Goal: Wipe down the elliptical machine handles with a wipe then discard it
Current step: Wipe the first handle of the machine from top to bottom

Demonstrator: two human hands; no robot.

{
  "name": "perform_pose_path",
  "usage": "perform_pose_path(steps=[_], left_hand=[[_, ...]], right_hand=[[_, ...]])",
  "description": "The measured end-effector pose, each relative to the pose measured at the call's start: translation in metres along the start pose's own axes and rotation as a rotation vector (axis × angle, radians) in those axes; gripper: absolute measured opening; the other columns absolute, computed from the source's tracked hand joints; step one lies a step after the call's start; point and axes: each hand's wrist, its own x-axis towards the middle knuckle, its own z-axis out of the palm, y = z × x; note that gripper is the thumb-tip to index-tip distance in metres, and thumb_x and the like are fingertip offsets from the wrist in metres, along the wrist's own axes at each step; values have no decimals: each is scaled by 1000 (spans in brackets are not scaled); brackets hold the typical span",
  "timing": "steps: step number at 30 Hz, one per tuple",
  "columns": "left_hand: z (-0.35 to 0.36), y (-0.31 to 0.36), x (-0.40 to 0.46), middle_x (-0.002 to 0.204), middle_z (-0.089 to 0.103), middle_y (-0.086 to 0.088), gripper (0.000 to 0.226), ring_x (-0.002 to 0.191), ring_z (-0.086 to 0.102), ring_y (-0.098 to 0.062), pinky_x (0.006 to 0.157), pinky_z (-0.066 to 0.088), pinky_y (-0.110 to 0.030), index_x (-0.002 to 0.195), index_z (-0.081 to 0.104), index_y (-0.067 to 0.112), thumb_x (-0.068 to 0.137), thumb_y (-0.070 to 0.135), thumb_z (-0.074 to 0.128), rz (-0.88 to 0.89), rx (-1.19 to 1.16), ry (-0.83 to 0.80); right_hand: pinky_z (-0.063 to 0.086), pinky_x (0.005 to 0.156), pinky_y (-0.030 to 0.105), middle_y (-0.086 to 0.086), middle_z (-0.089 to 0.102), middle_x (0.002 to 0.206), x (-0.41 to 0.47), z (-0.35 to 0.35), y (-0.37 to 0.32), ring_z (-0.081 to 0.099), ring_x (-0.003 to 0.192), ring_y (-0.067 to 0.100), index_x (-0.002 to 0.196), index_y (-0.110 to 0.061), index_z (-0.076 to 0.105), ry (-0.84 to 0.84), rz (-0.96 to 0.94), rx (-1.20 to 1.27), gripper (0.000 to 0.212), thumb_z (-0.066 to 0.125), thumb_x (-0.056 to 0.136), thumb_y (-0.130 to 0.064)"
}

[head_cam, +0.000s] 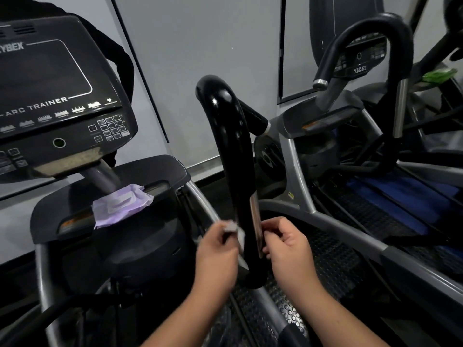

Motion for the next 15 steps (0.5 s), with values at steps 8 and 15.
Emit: perform_pose_path(steps=[8, 15], left_hand=[[-3, 45, 28, 61, 59, 9, 43, 58, 50, -3, 57, 43, -15, 67, 70, 24, 88, -11, 56, 116, -308, -30], [0, -3, 8, 83, 66, -37, 26, 75, 60, -39, 71, 48, -50, 83, 67, -7, 79, -16, 43, -207, -61, -197]], right_hand=[[48, 63, 25, 6, 72, 86, 2, 0, 3, 63, 71, 14, 87, -27, 72, -9, 0, -11, 35, 53, 90, 3], [49, 62, 24, 9, 71, 92, -2, -1, -2, 62, 70, 13, 88, -32, 73, -46, -8, -8, 41, 54, 92, 4]])
